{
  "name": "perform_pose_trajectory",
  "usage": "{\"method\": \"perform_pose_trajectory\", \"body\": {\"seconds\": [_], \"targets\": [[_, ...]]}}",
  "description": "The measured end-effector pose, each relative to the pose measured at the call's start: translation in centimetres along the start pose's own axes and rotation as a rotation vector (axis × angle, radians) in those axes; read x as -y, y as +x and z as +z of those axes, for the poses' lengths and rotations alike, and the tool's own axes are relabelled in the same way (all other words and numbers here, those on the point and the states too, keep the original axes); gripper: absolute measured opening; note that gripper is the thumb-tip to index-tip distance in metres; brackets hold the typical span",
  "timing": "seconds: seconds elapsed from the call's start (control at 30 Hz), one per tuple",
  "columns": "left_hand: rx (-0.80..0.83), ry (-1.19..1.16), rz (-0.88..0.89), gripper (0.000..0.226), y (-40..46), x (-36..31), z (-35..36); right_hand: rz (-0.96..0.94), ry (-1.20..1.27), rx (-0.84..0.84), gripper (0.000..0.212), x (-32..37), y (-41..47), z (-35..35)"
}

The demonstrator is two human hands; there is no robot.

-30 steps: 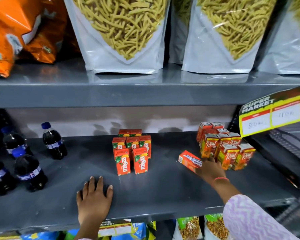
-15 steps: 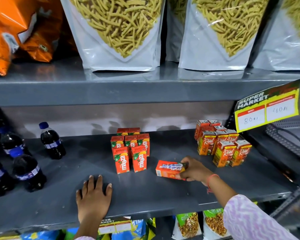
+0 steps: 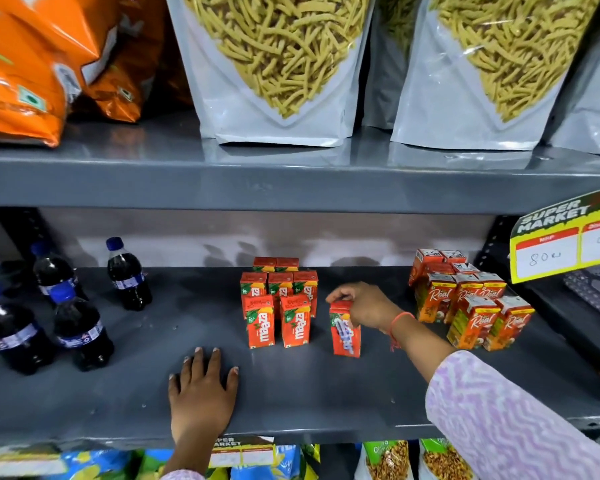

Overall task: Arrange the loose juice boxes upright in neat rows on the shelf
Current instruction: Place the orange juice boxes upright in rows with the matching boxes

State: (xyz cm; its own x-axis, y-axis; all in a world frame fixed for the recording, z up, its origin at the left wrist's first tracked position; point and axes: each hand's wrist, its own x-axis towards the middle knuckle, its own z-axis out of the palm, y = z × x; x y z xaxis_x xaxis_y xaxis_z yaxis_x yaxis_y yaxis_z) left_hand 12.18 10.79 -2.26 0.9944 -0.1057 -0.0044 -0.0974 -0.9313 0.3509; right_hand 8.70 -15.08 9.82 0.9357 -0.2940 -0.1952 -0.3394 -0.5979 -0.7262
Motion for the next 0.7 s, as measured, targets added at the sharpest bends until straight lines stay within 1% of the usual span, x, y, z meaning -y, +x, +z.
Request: {"method": "perform_pose_trajectory", "body": {"seconds": [0.1,0.23,0.37,0.5,0.6,0.67,0.7], "targets": [[-0.002,-0.002,-0.002,0.058,0.1,0.0,0.1,-0.064,-0.054,-0.014,0.052,0.5,0.6,-0.1],[-0.014,0.003,-0.008,0.057,0.1,0.0,0.2,-0.164,-0.162,0.056,0.051,0.3,1.3,0.4],[-0.004,0.006,-0.005,0.057,0.1,0.0,0.1,-0.291,-0.476,0.177,0.052,0.2,1.8,0.6],[-0.014,0.004,-0.002,0.057,0.1,0.1,0.2,-0.388,-0.647,0.200,0.044,0.9,1.4,-0.2],[-0.020,-0.009,0.002,0.057,0.1,0.0,0.2,-0.398,-0.691,0.188,0.033,1.2,1.1,-0.7],[-0.015,-0.005,0.003,0.057,0.1,0.0,0.2,-0.340,-0.760,0.176,0.026,1.5,1.2,-1.0],[-0.016,-0.004,0.003,0.057,0.1,0.0,0.2,-0.300,-0.821,0.156,0.027,1.7,1.2,-1.2]]}}
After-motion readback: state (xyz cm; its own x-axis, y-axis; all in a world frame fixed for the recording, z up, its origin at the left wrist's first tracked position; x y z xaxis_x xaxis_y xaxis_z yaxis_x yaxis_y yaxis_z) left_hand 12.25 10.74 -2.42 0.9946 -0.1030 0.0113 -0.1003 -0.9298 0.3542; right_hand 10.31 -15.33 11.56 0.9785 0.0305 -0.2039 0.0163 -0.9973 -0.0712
